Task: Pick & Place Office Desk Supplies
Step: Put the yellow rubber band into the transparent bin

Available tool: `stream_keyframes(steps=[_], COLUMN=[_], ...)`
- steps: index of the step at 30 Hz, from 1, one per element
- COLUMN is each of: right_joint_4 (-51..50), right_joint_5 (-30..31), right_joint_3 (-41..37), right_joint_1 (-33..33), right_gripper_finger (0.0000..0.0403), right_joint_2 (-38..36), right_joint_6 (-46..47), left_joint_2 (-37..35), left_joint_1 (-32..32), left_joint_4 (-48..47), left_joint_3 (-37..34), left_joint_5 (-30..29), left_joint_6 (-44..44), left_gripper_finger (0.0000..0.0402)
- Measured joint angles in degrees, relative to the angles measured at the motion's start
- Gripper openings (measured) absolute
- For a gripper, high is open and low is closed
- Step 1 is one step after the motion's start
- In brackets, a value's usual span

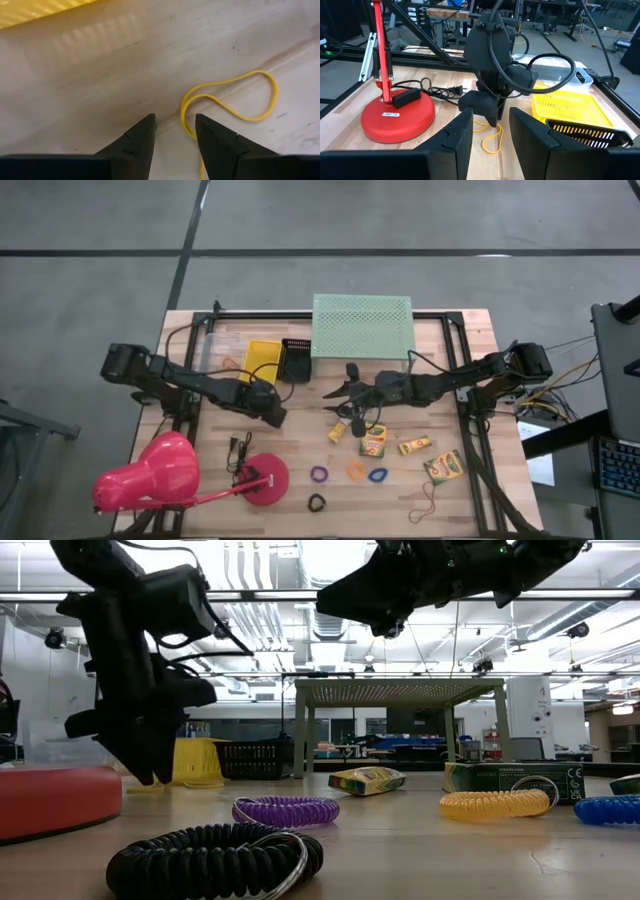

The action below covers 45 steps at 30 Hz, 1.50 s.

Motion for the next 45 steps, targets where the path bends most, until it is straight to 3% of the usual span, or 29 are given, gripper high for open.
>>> stream_keyframes(steps=[9,14,21,28,35,45], right_joint_4=[0.0,-0.01,-0.02,-0.02,-0.02,-0.02], right_joint_5=[0.0,-0.01,0.0,0.0,0.0,-0.02], right_joint_3=[0.0,0.0,0.0,0.0,0.0,0.0], right_joint_1=[0.0,0.0,0.0,0.0,0.0,0.0], right_gripper_finger=[0.0123,0.0123,0.0123,0.0123,0.0123,0.0123], right_joint_2=[0.0,0.0,0.01,0.02,0.0,0.02], right_joint_6=[-0.02,-0.01,-0.01,-0.02,-0.02,-0.02], left_joint_2=[-0.08,-0.02,0.19,-0.6,-9.57,-28.55], left_joint_1=[-0.02,0.0,0.0,0.0,-0.02,-0.07], left_joint_4=[1.59,1.49,3.52,4.6,4.32,-1.7], left_joint_3=[-1.21,-1.34,-1.12,-1.0,-0.4,-0.4], left_joint_5=[-0.24,-0.55,-0.47,-0.21,-1.51,-16.89], left_joint_6=[-0.47,-0.37,0.82,3.52,6.85,6.68], left_gripper_finger=[0.0142,0.0101,0.0011,0.0002,0.0001,0.0])
